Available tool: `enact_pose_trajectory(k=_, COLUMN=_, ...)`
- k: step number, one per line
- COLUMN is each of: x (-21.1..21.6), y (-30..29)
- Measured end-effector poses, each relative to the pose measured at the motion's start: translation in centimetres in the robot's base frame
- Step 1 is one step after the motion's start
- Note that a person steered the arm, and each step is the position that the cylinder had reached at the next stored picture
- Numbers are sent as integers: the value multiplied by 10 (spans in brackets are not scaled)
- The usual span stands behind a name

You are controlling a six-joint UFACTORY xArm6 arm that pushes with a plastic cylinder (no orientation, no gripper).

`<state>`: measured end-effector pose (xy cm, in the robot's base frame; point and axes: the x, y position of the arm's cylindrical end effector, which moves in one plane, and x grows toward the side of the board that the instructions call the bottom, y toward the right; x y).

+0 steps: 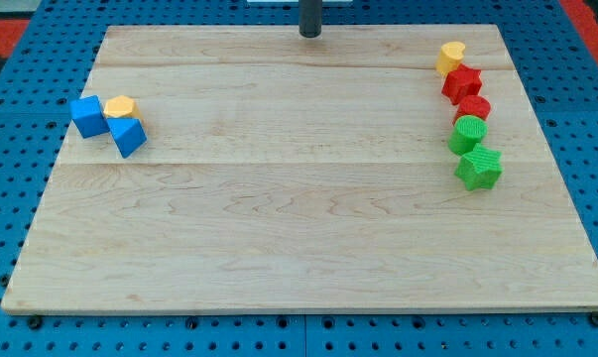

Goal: Separate the blue triangle and yellow hexagon

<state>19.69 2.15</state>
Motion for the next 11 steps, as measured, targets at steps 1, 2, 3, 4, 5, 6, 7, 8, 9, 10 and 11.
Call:
enact_pose_trajectory(k=1, x=-4, y=12)
enact_pose_trajectory(k=2, x=-3, y=22)
enact_pose_trajectory(k=3, x=-4, y=24)
enact_pose_trajectory(k=4, x=-4, y=25)
enact_pose_trajectory(k=5, x=-4, y=26)
enact_pose_trajectory(k=6, x=-4, y=26)
enact_pose_trajectory(k=7, x=-3, y=26)
enact_pose_trajectory(k=8, x=-4, y=26)
enact_pose_trajectory(k=9, x=-4, y=26)
enact_pose_trajectory(k=10, x=-4, y=26)
enact_pose_trajectory(k=11, x=-3, y=20)
